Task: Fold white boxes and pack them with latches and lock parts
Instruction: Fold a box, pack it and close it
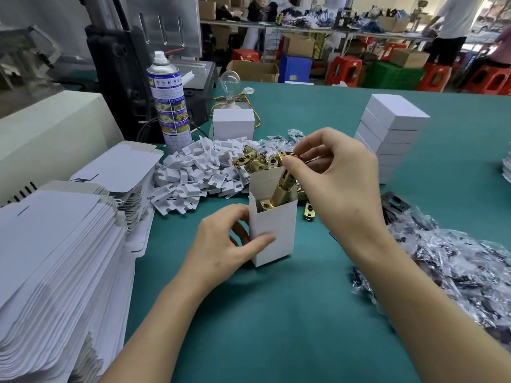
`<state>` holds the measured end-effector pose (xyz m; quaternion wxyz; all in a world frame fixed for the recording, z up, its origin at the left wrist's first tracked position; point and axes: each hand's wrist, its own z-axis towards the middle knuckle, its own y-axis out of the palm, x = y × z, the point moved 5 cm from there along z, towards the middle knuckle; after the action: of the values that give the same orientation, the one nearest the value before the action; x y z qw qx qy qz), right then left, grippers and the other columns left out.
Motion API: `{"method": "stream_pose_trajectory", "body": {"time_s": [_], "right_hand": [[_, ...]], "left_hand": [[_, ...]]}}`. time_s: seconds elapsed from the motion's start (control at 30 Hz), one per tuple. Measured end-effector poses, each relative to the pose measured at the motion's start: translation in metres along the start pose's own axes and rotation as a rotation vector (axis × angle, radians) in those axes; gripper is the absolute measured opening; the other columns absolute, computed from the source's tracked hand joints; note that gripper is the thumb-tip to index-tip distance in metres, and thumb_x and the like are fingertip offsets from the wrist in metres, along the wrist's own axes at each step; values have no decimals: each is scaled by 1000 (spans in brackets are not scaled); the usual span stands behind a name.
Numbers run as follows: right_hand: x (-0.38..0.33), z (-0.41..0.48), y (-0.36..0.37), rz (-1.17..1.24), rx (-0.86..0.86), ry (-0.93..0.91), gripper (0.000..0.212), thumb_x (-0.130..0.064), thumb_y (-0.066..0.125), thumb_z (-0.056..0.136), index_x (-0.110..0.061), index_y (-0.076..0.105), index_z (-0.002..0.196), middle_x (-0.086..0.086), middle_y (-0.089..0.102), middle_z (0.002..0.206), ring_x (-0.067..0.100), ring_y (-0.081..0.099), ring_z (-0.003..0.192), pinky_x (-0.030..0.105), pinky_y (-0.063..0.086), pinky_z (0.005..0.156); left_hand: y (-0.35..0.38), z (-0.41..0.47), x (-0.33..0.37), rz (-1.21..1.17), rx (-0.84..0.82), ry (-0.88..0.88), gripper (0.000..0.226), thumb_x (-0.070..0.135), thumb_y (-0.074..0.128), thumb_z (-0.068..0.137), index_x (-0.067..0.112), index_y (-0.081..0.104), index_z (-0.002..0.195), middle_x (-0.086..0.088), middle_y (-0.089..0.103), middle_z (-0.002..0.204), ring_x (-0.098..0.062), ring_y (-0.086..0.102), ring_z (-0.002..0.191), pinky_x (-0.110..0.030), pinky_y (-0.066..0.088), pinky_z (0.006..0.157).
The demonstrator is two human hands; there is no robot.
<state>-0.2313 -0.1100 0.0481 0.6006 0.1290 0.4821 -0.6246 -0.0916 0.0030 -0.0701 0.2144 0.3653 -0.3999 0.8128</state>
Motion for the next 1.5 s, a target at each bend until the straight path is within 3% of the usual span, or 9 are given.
{"method": "stream_pose_trajectory", "body": {"time_s": [0.2, 0.67, 0.87, 1.03, 1.13, 1.27, 1.33, 1.4, 1.5], "right_hand": [[-1, -5, 10, -172, -69, -92, 12, -27, 82, 82, -26, 70, 85, -7, 66, 79, 12, 63, 73, 41, 55, 75], [5, -32, 21, -580, -100, -237, 6, -25, 77, 83, -24, 72, 79, -4, 66, 84, 28, 49, 94, 40, 40, 79], [12, -17, 4, -418, -28, -225, 5, -30, 79, 87, -25, 78, 87, -4, 67, 89, 25, 52, 98, 44, 46, 85], [31, 4, -11, -300, -49, -86, 6, -32, 77, 91, -26, 79, 90, -15, 66, 85, 18, 54, 101, 31, 41, 84], [47, 6, -9, -121, -103, 36, 11, -31, 74, 93, -26, 79, 86, -14, 73, 82, 11, 65, 89, 32, 51, 83], [65, -10, 8, 150, -140, 157, 26, -35, 57, 104, -27, 78, 90, -11, 77, 88, 7, 70, 86, 25, 53, 74], [73, -26, 26, 330, -171, 217, 41, -52, 42, 105, -27, 75, 107, -10, 77, 102, 7, 70, 99, 26, 52, 84], [76, -43, 44, 403, -233, 215, 51, -69, 35, 99, -35, 67, 122, -15, 73, 116, 4, 67, 109, 26, 52, 91], [71, -63, 66, 512, -300, 212, 28, -62, 36, 100, -64, 62, 111, -41, 65, 109, -21, 59, 101, 3, 45, 83]], "left_hand": [[1, -1, -1, 33, 12, 37, 29, 56, 78, 81, 36, 69, 101, 20, 68, 99, -11, 65, 80, -17, 49, 62], [1, 1, -4, 33, 6, 36, 33, 61, 74, 80, 36, 69, 100, 20, 68, 100, -8, 66, 82, -24, 52, 62], [1, 2, -9, -3, -27, 2, 24, 52, 78, 81, 41, 68, 100, 22, 69, 102, -12, 66, 81, -27, 53, 62], [1, 2, -11, -79, -72, -59, 21, 42, 81, 81, 44, 71, 99, 24, 70, 96, -8, 64, 74, -16, 49, 61], [1, 2, -15, -135, -111, -128, 22, 43, 81, 79, 47, 71, 99, 23, 69, 86, -5, 61, 68, -15, 47, 60], [1, 2, -16, -124, -110, -148, 21, 45, 79, 80, 49, 70, 99, 25, 69, 90, -5, 61, 70, -16, 47, 62], [-1, 2, -16, -103, -97, -161, 20, 49, 74, 83, 50, 69, 102, 27, 70, 94, -5, 63, 73, -14, 46, 62], [-1, 2, -15, -81, -91, -163, 21, 57, 66, 85, 49, 68, 105, 26, 71, 97, -7, 67, 78, -17, 48, 63], [-1, 1, -16, -207, -23, -159, 35, 59, 48, 96, 34, 72, 105, 13, 73, 97, -12, 70, 77, -26, 52, 65]]}}
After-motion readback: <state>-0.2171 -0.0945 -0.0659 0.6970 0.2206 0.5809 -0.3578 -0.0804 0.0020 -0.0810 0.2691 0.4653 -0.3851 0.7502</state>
